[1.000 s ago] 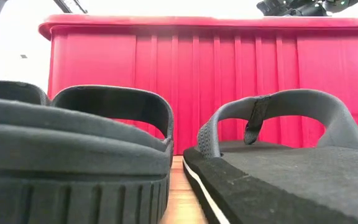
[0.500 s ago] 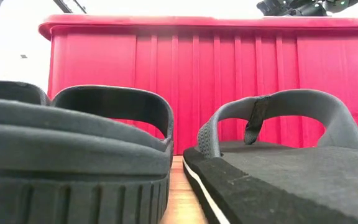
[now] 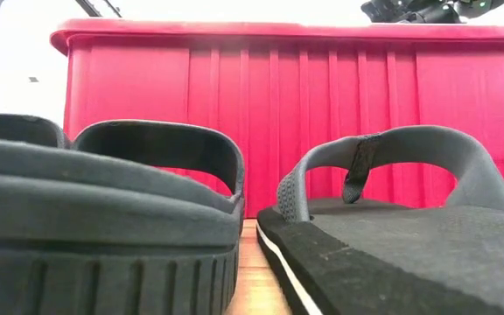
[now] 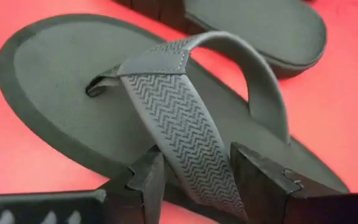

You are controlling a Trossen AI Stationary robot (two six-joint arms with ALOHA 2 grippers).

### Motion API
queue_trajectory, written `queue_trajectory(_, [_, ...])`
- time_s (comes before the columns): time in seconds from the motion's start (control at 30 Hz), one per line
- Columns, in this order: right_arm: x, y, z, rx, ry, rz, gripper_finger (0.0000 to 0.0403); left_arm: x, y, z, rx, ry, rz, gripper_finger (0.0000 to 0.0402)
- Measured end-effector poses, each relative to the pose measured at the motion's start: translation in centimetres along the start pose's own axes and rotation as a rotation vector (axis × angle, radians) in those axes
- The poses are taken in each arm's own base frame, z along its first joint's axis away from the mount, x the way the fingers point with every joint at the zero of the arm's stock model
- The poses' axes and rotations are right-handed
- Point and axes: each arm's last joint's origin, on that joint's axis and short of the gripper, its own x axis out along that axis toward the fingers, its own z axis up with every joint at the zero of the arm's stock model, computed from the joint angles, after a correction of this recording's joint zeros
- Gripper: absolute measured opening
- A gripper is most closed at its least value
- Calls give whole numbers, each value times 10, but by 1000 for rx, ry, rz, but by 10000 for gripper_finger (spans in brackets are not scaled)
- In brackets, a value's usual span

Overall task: Pick and place slides into bin
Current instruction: Put the black slipper into the red bin

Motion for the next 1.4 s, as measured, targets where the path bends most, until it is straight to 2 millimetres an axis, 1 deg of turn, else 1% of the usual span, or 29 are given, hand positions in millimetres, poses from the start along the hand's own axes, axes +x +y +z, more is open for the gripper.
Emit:
queue_trajectory(0.1, [0, -1, 0, -2, 14, -30, 130, 0, 0, 4, -3, -41, 7, 173])
queue_trajectory(0.2, [0, -2, 0, -4, 16, -44, 130, -1, 0, 13, -18, -127, 10, 173])
queue_trajectory(0.33, [0, -2, 1, -10, 2, -46, 130, -2, -1, 21, -3, -216, 70, 172])
queue_trajectory(0.47, [0, -3, 2, -14, -5, -50, 130, -2, 0, 21, -50, -224, 107, 172])
queue_trajectory(0.6, [0, -3, 2, -14, -5, -50, 130, -2, 0, 20, -58, -213, 109, 172])
queue_trajectory(0.7, [0, -3, 2, -14, -5, -49, 130, -12, -3, 24, -39, -237, 95, 172])
queue_trajectory(0.8, [0, -3, 2, -14, -5, -48, 130, -29, -13, 30, 77, -275, 54, 172])
queue_trajectory(0.9, [0, -3, 2, -14, -5, -49, 130, -36, -22, 34, 184, -294, 23, 172])
queue_trajectory(1.0, [0, -3, 2, -14, -5, -49, 130, -31, -23, 26, 174, -218, 2, 172])
queue_trajectory(1.13, [0, -3, 2, -14, -5, -48, 130, -11, -27, 13, 161, -115, -16, 172])
queue_trajectory(1.27, [0, -3, 2, -14, -5, -49, 130, -3, -33, 12, 176, -114, -36, 172])
queue_trajectory(1.4, [0, -3, 2, -13, -5, -49, 130, -2, -35, 12, 179, -113, -39, 172])
